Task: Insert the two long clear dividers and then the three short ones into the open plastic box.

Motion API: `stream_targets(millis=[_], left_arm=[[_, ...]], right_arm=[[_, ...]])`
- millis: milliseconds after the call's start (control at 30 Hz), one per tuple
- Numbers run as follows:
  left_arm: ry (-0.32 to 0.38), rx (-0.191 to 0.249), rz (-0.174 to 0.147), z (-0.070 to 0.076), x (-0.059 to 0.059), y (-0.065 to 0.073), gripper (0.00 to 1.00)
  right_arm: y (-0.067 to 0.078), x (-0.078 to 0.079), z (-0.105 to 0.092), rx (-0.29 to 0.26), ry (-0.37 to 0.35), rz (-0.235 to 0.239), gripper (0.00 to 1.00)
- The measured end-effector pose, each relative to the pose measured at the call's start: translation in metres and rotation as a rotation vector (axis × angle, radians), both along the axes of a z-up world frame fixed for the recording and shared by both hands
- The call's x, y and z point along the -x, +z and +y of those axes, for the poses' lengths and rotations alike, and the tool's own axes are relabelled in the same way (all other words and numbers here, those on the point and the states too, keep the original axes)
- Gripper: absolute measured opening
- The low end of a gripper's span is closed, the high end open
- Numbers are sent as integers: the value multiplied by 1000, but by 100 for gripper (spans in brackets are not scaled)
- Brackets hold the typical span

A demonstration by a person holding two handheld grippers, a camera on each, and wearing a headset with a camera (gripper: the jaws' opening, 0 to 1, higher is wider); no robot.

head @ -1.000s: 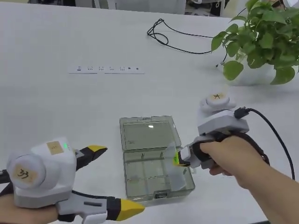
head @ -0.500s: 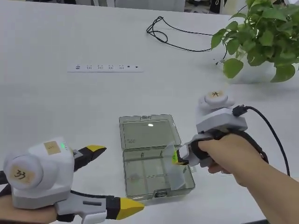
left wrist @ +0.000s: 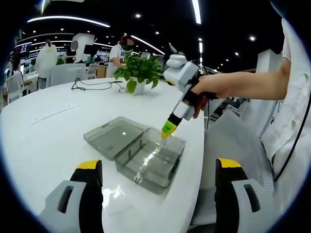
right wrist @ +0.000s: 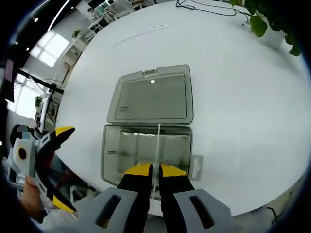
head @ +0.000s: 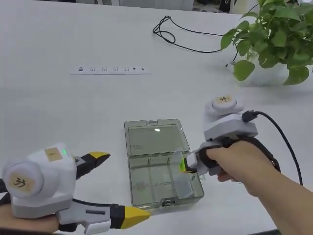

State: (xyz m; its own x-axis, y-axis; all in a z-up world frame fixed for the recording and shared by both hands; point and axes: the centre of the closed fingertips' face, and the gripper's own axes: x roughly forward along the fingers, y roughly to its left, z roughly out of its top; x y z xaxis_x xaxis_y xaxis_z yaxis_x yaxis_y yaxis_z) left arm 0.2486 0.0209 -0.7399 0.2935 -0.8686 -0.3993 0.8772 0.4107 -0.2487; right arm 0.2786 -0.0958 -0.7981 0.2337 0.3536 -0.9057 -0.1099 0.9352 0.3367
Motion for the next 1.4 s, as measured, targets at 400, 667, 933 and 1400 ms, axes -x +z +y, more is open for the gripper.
stream_targets(millis=[400, 667, 933, 1400], left_arm=[[5, -16, -3, 3, -2, -3, 100], [24, -25, -5, 8, -5, -3, 100], [44, -31, -9, 11, -5, 0, 100], [109, -54, -15, 16, 0, 11, 99]], right_arm=[[-16, -1, 13, 13, 122, -60, 9], [-24, -2, 13, -6, 144, -59, 9], [-23, -2, 15, -35, 190, -94, 10], [2, 4, 14, -129, 266, -174, 19]])
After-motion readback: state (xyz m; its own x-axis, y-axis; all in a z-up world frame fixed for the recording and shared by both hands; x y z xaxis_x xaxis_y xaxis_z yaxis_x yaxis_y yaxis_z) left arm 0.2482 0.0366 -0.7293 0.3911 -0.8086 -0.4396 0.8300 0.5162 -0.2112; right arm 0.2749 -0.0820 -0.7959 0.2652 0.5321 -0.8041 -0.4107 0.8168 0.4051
